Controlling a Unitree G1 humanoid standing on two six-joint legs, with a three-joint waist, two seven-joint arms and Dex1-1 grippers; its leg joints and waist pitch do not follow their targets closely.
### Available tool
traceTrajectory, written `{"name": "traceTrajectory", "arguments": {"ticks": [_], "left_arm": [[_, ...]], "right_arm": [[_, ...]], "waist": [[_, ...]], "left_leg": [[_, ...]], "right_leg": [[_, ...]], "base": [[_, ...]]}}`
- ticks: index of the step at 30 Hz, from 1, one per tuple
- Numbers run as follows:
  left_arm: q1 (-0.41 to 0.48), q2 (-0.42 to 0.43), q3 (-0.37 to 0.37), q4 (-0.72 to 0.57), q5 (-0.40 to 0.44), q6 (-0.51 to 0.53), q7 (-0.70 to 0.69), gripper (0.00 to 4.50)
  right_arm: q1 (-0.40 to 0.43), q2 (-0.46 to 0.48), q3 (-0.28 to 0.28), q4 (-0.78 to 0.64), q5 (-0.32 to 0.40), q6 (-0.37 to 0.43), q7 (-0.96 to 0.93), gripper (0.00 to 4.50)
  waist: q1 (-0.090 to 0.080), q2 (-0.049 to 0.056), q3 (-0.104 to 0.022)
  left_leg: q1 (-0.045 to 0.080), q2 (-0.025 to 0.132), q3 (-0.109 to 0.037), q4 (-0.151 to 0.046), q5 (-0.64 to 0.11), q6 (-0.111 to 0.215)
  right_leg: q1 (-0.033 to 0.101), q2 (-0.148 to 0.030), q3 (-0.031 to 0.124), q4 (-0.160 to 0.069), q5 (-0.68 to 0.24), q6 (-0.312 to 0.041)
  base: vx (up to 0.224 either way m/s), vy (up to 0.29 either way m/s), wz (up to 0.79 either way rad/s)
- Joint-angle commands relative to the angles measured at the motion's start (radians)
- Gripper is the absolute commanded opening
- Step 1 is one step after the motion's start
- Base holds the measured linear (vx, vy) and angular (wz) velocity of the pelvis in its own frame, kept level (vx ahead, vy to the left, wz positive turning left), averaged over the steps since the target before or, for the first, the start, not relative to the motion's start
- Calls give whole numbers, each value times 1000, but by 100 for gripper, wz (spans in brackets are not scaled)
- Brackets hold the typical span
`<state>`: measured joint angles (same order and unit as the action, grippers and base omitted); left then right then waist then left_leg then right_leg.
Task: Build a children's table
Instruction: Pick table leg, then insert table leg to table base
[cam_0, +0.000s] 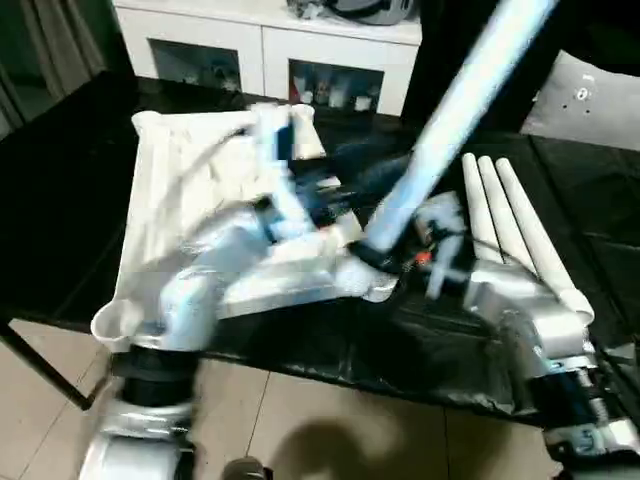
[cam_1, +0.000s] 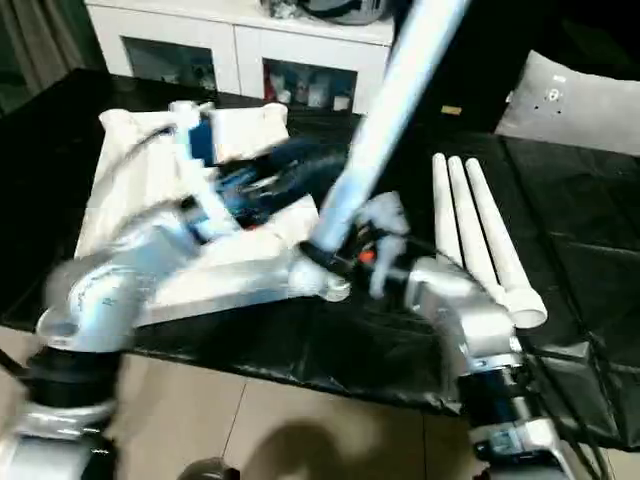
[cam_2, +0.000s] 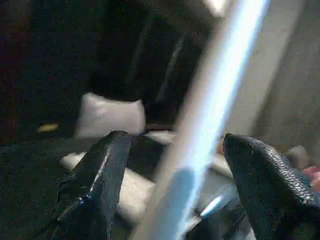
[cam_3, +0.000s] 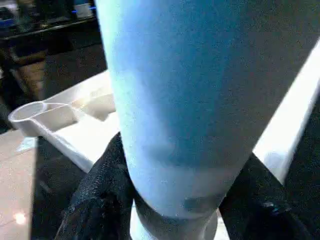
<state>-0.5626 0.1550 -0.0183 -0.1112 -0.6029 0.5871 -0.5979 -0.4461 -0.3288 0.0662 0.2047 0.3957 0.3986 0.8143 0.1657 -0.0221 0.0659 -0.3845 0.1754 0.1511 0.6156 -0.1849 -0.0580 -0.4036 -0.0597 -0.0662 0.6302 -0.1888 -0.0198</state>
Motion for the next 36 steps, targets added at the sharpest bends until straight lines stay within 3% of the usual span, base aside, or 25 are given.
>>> {"name": "traceTrajectory", "arguments": {"ticks": [1,2,3,4,5,7,8,11,13,14,19,24,30,36], "left_arm": [[-7,30,-26,49,70,-30,2,343],[-11,49,-39,73,103,-45,6,343],[-13,60,-47,87,121,-54,8,343],[-22,148,-148,178,268,-129,-2,343],[-25,181,-191,210,322,-159,-11,343],[-25,183,-194,213,326,-161,-11,343],[-27,218,-242,248,370,-186,-43,316],[-28,259,-307,313,418,-220,-124,304],[-26,265,-322,333,430,-229,-152,277],[-25,266,-336,360,441,-240,-182,270],[-20,247,-352,406,425,-251,-243,226],[-44,232,-384,525,463,-290,-274,182],[-56,224,-393,589,496,-330,-310,142],[-92,220,-393,678,522,-387,-337,94]], "right_arm": [[6,-14,-31,-13,-8,-18,-19,186],[9,-17,-39,-13,-11,-19,-29,186],[11,-19,-44,-13,-12,-20,-36,186],[10,-23,-72,-1,-22,-22,-90,186],[7,-22,-81,5,-25,-23,-112,186],[7,-22,-82,6,-25,-23,-114,186],[6,-26,-92,12,-32,-27,-136,186],[7,-34,-110,28,-60,-46,-176,186],[10,-37,-118,27,-65,-49,-182,186],[14,-42,-125,24,-67,-49,-186,186],[27,-50,-129,10,-63,-38,-187,186],[40,-46,-116,-1,-69,-39,-186,186],[40,-43,-103,-5,-67,-30,-174,186],[30,-48,-71,-24,-55,9,-124,186]], "waist": [[-4,13,-78],[-4,12,-78],[-3,18,-79],[-4,16,-76],[-7,19,-78],[-5,20,-79],[-4,26,-80],[-5,32,-81],[-6,37,-82],[-6,33,-81],[-5,35,-80],[-6,37,-81],[-8,39,-82],[-6,36,-80]], "left_leg": [[16,50,-12,-77,-144,-19],[17,48,-11,-76,-150,-18],[17,48,-12,-76,-150,-19],[16,48,-14,-79,-155,-16],[19,45,-14,-81,-168,-23],[21,46,-15,-82,-169,-27],[20,47,-15,-80,-164,-37],[20,48,-14,-80,-173,-46],[18,46,-12,-77,-173,-45],[17,45,-11,-78,-171,-40],[15,47,-10,-77,-174,-22],[16,48,-12,-79,-187,-21],[16,51,-13,-79,-183,-17],[17,51,-13,-81,-197,-13]], "right_leg": [[57,-82,51,-71,-133,-153],[56,-81,51,-72,-132,-153],[56,-81,51,-71,-129,-155],[56,-79,50,-76,-140,-143],[56,-78,51,-75,-168,-115],[54,-79,50,-77,-177,-111],[53,-83,51,-77,-170,-124],[52,-84,51,-71,-139,-155],[55,-86,52,-66,-117,-172],[55,-86,52,-71,-121,-172],[55,-89,52,-75,-169,-180],[55,-89,52,-78,-194,-165],[54,-91,51,-75,-166,-185],[54,-93,52,-79,-191,-179]], "base": [[0,0,0],[0,0,0],[0,0,0],[0,0,0],[0,0,0],[0,0,0],[0,0,0],[0,0,0],[0,0,0],[0,0,0],[0,0,0],[0,0,0],[0,0,0],[0,0,0]]}}
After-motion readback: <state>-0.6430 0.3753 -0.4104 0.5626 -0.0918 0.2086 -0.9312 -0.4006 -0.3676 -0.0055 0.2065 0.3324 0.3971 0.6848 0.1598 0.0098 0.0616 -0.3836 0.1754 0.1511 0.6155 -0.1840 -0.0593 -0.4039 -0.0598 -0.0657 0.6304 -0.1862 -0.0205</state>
